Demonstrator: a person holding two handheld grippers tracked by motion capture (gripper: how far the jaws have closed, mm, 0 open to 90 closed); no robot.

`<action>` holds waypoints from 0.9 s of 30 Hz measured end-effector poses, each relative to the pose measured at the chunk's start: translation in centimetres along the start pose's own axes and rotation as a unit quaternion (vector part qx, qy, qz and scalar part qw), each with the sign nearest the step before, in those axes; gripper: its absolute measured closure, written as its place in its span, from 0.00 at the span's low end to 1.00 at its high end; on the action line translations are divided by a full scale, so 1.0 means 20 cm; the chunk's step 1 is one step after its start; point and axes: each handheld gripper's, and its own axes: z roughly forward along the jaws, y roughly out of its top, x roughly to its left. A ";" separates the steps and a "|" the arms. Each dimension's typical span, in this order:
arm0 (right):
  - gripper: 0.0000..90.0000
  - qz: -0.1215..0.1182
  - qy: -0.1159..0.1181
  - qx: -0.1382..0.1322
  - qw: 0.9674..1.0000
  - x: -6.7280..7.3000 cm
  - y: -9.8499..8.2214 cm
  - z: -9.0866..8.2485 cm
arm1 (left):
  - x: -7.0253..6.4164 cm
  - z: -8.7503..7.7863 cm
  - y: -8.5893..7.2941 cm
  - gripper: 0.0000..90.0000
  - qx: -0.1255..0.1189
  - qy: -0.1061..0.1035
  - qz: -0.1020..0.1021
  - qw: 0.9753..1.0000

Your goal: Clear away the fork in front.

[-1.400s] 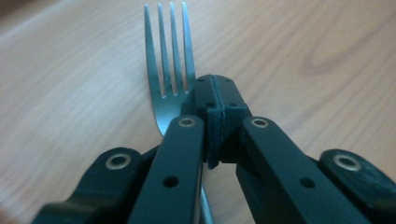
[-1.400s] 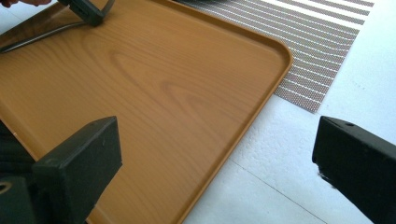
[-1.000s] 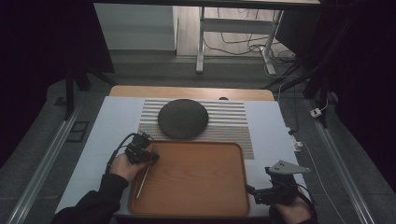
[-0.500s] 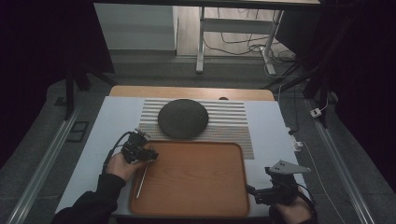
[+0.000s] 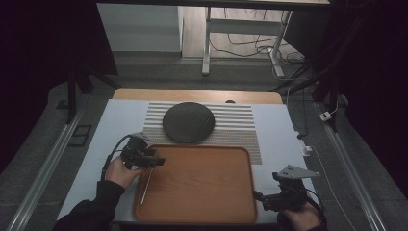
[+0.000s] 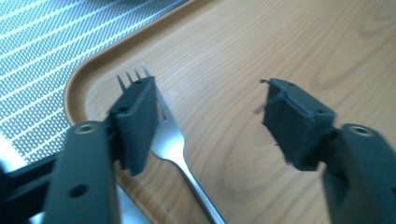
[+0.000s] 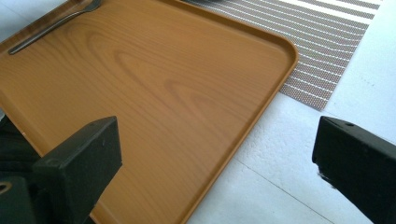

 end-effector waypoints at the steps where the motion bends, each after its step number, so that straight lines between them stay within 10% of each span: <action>1: 0.02 0.000 0.001 0.001 1.000 0.00 0.00 0.00 | 0.00 -0.02 -0.01 0.29 -0.009 -0.004 0.002 1.000; 27: 0.02 0.011 0.010 0.007 1.000 -0.01 0.00 0.01 | -0.08 -0.31 -0.18 0.02 -0.066 -0.008 0.001 0.998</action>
